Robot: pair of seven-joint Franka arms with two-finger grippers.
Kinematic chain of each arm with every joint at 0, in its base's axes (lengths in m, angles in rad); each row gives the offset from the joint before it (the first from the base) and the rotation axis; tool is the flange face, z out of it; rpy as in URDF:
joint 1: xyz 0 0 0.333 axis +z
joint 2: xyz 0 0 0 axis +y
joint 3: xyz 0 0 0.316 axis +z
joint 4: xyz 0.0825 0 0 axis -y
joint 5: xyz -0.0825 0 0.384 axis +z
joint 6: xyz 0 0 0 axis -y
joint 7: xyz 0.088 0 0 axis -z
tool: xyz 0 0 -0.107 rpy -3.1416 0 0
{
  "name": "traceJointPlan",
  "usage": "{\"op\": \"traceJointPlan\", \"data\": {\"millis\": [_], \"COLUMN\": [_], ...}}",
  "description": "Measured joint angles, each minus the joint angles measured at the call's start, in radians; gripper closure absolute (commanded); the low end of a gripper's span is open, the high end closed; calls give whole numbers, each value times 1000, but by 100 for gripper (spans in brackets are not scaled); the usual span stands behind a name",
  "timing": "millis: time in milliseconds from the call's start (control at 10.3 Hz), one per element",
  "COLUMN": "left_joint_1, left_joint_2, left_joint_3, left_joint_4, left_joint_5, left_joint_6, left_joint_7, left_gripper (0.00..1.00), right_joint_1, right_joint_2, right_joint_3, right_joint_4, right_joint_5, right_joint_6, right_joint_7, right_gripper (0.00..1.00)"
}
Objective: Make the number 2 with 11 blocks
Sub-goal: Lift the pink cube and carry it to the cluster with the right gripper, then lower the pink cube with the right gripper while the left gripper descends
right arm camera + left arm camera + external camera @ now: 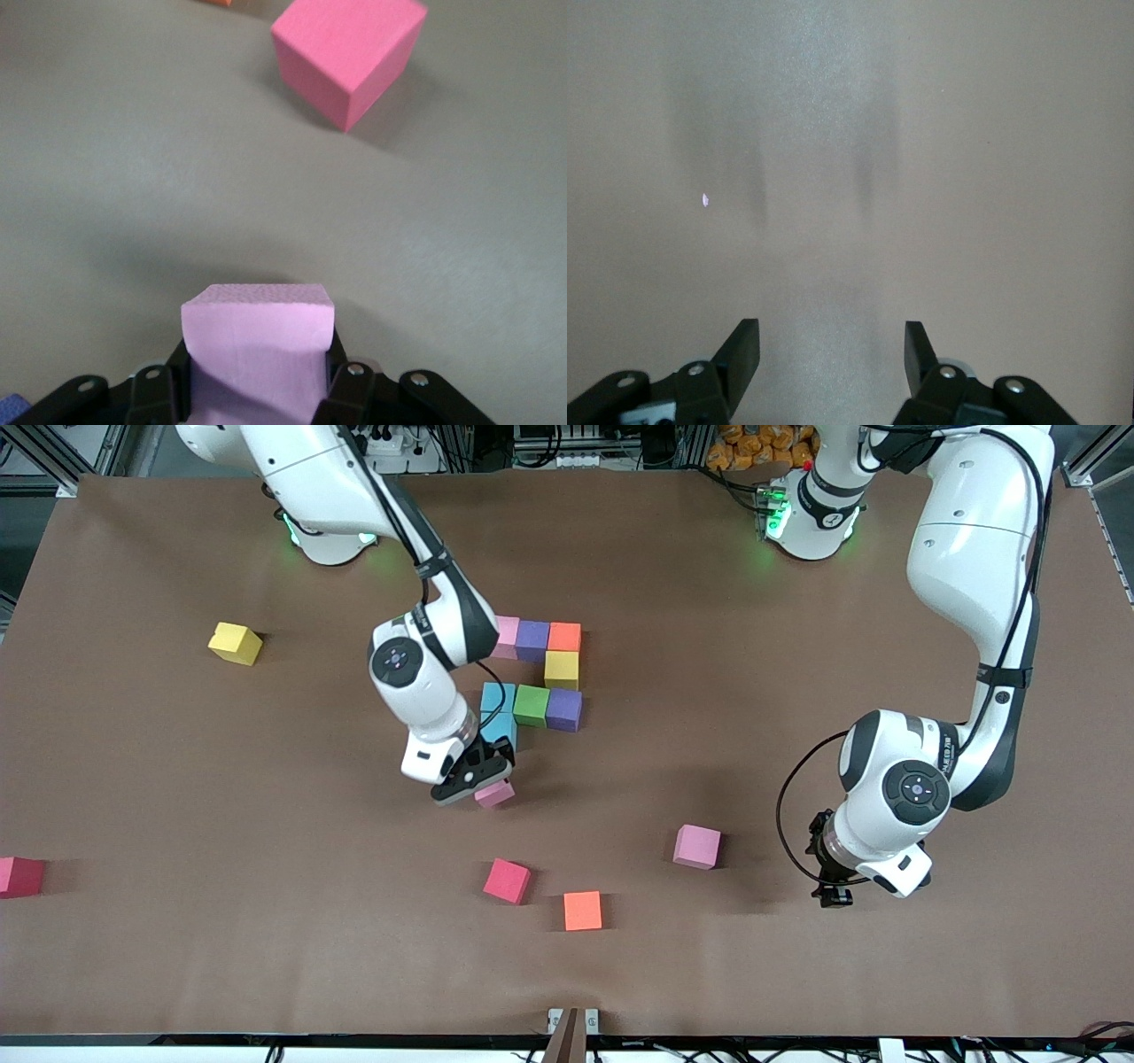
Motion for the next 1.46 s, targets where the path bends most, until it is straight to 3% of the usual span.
{"op": "traceJointPlan", "data": {"millis": [390, 878, 1463], "left_joint_1": [-3, -53, -88], "left_joint_2": [1, 1, 12], "left_joint_3": [-1, -28, -52], "left_joint_4": [0, 2, 30], "left_joint_5": [0, -1, -69], "left_joint_6": [0, 3, 7], "left_joint_7": [2, 139, 159], "left_gripper": [26, 26, 26], "right_joint_1": [26, 46, 46], "right_joint_2": [-34, -35, -23], "right_joint_3": [-1, -3, -12], "right_joint_4": [-79, -100, -101], "right_joint_5": [1, 2, 3], "right_joint_6": [50, 54, 65], "right_joint_7": [63, 110, 126], "right_gripper": [100, 100, 100]}}
